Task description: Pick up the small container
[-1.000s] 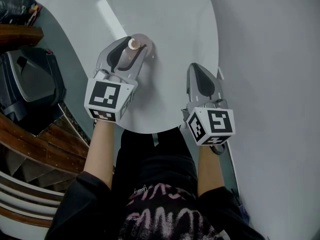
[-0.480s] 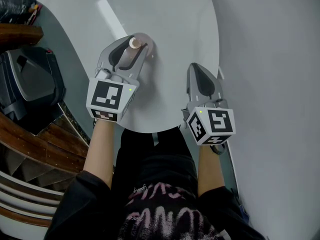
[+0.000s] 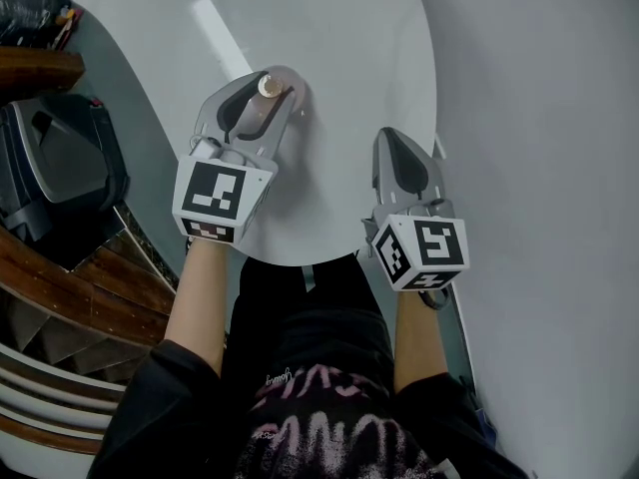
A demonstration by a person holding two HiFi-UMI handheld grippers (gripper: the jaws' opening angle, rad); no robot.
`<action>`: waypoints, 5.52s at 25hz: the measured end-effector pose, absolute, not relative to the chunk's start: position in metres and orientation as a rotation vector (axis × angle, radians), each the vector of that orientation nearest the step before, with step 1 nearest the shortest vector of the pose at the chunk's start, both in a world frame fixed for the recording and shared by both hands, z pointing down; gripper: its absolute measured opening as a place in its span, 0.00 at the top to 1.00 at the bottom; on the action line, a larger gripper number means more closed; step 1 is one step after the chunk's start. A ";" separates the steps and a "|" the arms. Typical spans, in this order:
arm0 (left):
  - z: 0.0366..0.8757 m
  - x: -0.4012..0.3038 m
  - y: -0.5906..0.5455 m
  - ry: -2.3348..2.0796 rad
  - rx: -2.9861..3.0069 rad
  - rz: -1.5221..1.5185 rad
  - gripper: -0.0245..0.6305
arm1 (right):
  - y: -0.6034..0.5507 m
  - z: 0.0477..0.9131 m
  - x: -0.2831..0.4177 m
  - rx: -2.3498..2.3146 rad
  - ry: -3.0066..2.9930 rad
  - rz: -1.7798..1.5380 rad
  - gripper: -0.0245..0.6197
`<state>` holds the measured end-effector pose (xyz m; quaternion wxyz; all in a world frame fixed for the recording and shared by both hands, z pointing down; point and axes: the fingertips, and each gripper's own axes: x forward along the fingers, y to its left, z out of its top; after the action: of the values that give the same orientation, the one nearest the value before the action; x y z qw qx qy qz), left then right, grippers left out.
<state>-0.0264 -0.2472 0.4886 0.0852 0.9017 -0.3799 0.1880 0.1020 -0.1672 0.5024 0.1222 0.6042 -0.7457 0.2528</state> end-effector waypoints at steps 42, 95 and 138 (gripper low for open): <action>0.463 -0.029 -0.249 -1.180 2.710 0.516 0.74 | -0.172 0.480 0.117 1.809 -2.179 0.711 0.93; 0.344 -0.055 -0.188 -1.345 2.769 0.408 0.74 | -0.147 0.359 0.113 1.885 -2.367 0.460 0.93; 0.283 -0.069 -0.155 -1.418 2.865 0.285 0.74 | -0.124 0.293 0.102 1.891 -2.460 0.235 0.93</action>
<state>-0.0691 -0.1554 0.2834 -0.0341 0.8922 -0.4415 0.0887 0.1020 -0.1243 0.2934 0.0150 0.6075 -0.7906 0.0754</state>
